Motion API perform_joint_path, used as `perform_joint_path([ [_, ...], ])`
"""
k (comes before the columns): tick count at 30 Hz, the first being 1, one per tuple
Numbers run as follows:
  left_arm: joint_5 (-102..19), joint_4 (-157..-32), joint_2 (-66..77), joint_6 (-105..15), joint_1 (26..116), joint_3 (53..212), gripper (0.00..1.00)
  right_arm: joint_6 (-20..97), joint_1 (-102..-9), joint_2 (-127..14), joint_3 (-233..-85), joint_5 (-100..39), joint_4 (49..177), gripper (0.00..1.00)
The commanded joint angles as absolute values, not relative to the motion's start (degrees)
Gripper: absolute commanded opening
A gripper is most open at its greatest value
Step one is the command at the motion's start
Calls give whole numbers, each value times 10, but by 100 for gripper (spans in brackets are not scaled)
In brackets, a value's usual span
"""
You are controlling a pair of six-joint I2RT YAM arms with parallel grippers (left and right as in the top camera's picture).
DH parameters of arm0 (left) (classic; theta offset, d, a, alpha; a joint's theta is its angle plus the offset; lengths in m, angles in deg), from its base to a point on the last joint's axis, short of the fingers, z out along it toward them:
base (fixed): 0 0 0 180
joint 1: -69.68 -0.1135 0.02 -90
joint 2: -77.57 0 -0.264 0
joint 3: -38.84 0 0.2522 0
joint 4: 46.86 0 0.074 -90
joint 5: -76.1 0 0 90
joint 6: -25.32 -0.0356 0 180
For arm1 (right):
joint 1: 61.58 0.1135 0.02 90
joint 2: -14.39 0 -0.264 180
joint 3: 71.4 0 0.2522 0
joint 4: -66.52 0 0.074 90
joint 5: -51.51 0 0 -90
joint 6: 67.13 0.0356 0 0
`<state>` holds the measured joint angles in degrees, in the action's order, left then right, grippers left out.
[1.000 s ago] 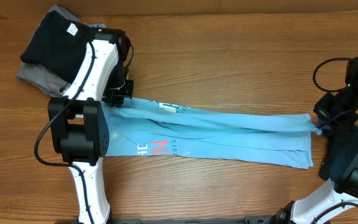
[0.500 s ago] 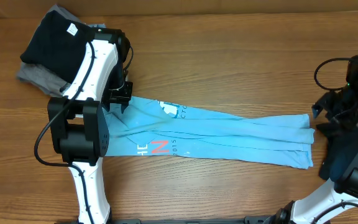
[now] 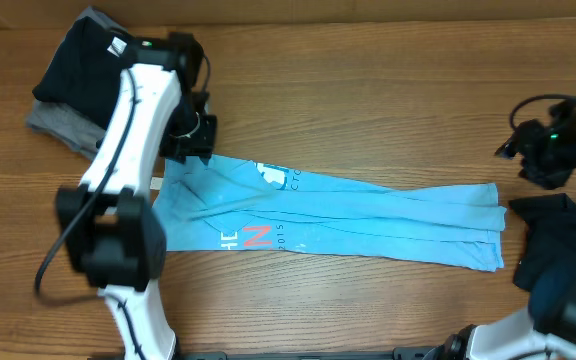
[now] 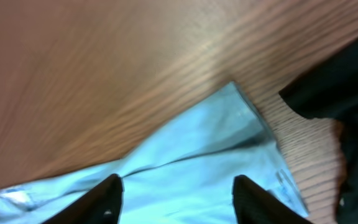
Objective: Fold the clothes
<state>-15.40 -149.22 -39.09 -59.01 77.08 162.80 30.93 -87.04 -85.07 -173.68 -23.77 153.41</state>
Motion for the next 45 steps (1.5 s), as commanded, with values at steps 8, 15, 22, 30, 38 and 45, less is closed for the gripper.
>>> perform_joint_path([
  [8, -109, -1482, -311, -538, 770, 1581, 53, 348, -903, -731, -1730, -263, 1573, 85],
  [15, -116, -1313, -311, -528, 765, 1404, 64, 354, -922, -745, -1611, -265, 1520, 86],
  [22, -120, -1170, -311, -531, 764, 1296, 72, 360, -959, -748, -1516, -247, 1430, 94],
  [30, -86, -1134, -311, -519, 761, 1238, 32, 353, -958, -765, -1425, -233, 1376, 94],
  [38, -56, -1128, -311, -493, 718, 1229, 30, 378, -957, -792, -1395, -241, 1356, 92],
  [45, -96, -1113, -311, -506, 700, 1228, 37, 350, -957, -808, -1400, -203, 1339, 91],
])
